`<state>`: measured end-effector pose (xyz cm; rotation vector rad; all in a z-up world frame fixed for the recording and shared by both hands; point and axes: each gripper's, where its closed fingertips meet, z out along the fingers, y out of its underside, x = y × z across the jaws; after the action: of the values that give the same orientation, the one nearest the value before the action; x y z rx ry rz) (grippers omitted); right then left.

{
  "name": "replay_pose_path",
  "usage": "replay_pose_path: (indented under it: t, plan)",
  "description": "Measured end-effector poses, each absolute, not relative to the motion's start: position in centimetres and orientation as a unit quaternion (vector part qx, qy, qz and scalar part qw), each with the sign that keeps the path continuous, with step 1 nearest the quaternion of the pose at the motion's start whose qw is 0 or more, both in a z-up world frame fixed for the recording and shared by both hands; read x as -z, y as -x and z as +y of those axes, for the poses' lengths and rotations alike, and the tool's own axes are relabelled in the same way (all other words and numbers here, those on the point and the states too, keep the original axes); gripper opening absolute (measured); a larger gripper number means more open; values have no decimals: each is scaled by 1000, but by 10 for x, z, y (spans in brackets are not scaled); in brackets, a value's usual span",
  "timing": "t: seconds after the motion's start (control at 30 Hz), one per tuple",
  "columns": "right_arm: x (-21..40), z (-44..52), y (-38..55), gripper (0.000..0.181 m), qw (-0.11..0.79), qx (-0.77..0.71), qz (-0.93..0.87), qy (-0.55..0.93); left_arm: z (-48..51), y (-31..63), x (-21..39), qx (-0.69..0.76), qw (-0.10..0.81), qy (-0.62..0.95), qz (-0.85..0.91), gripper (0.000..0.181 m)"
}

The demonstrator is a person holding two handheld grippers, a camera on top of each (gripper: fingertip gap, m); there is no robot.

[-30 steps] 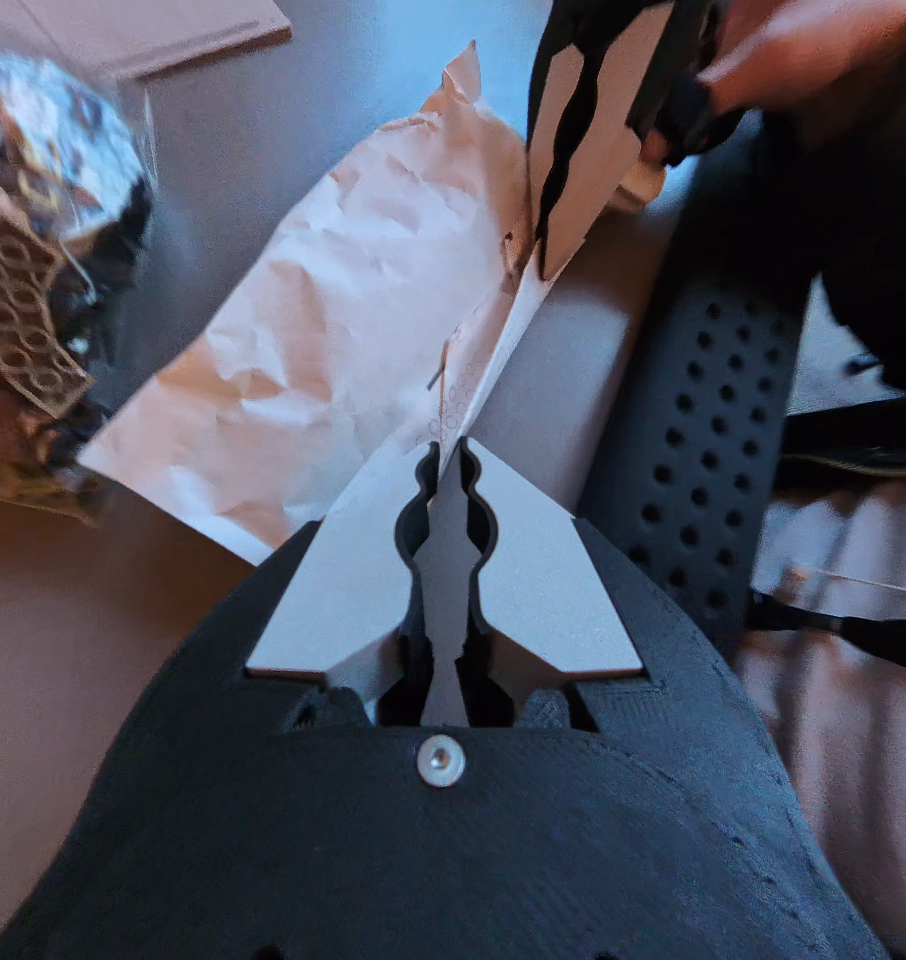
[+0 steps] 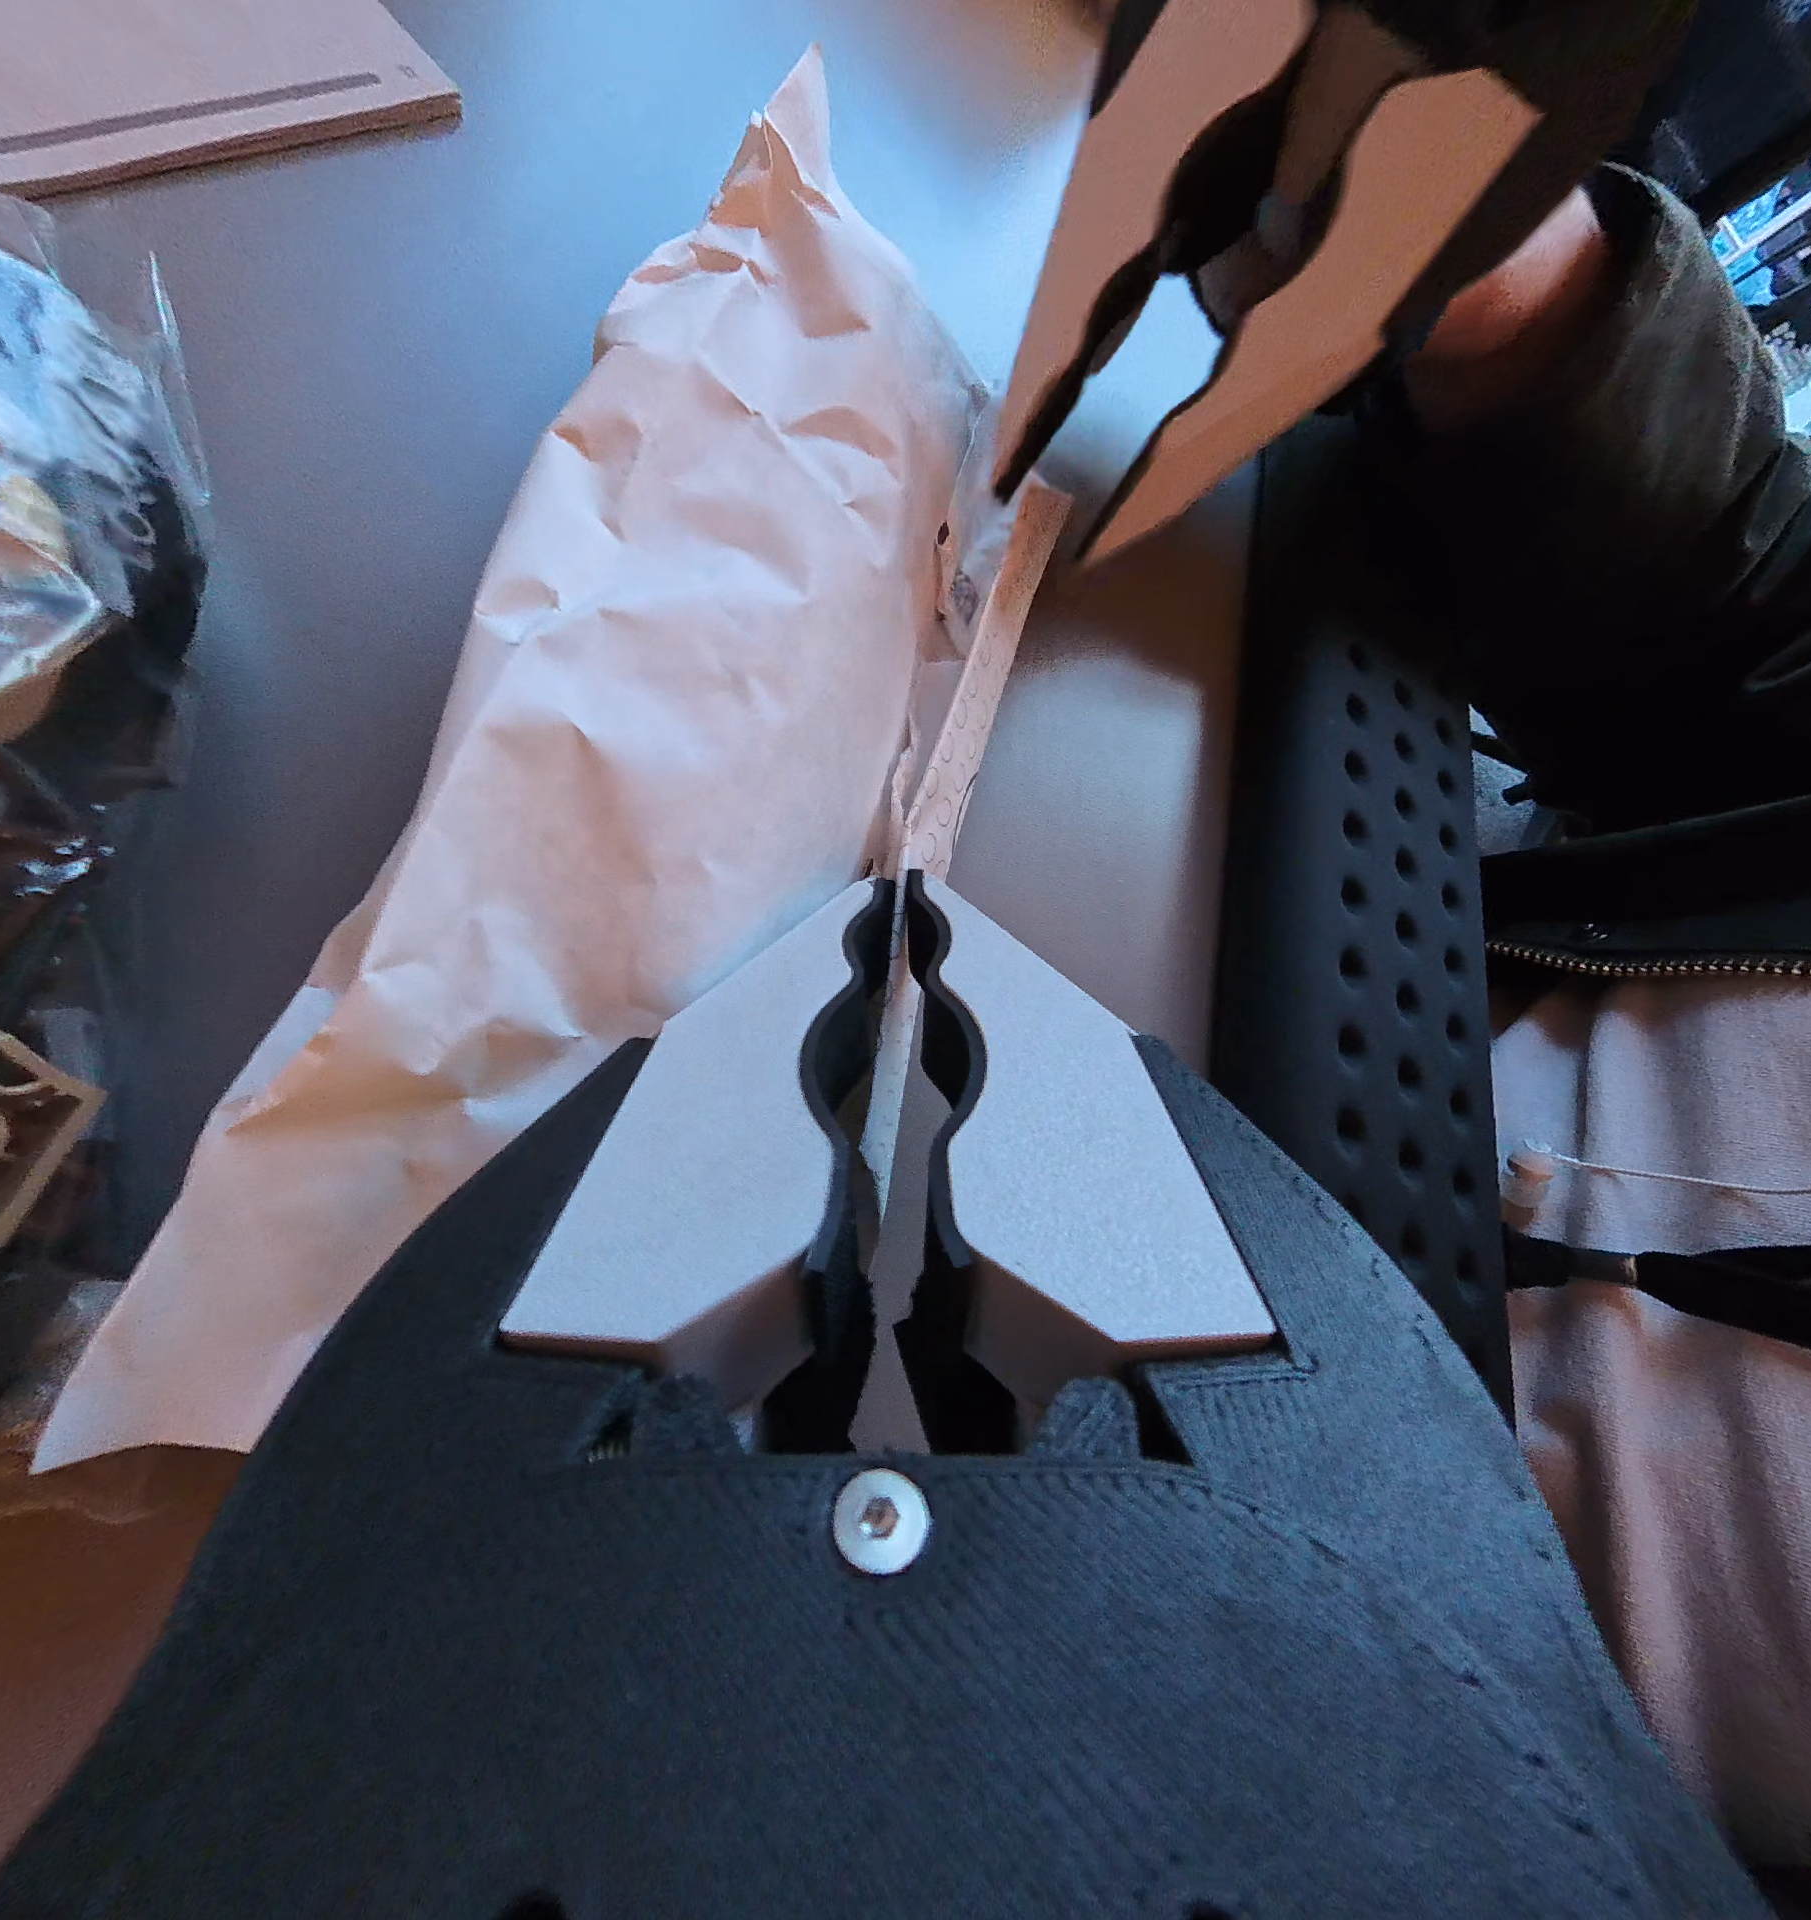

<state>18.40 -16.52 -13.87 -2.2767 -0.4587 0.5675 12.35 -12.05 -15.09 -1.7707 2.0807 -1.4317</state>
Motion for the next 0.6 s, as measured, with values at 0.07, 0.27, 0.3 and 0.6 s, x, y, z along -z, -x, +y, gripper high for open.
replay_pose_path:
  t: [0.07, 0.27, 0.3, 0.6]
  plan:
    - [119, -163, -175, 3, 423, -180, -228, 858, -120, -124, 151, 463, 26, 575, 674, 1]
    - [151, -159, -152, 0, 328, -228, -237, 886, -120, -124, 152, 464, 21, 578, 671, 1]
    - [150, -153, -153, 0, 326, -251, -207, 888, -120, -124, 152, 462, 21, 578, 672, 1]
    - [161, -145, -159, 0, 214, -363, -75, 904, -117, -125, 152, 444, 55, 582, 679, 3]
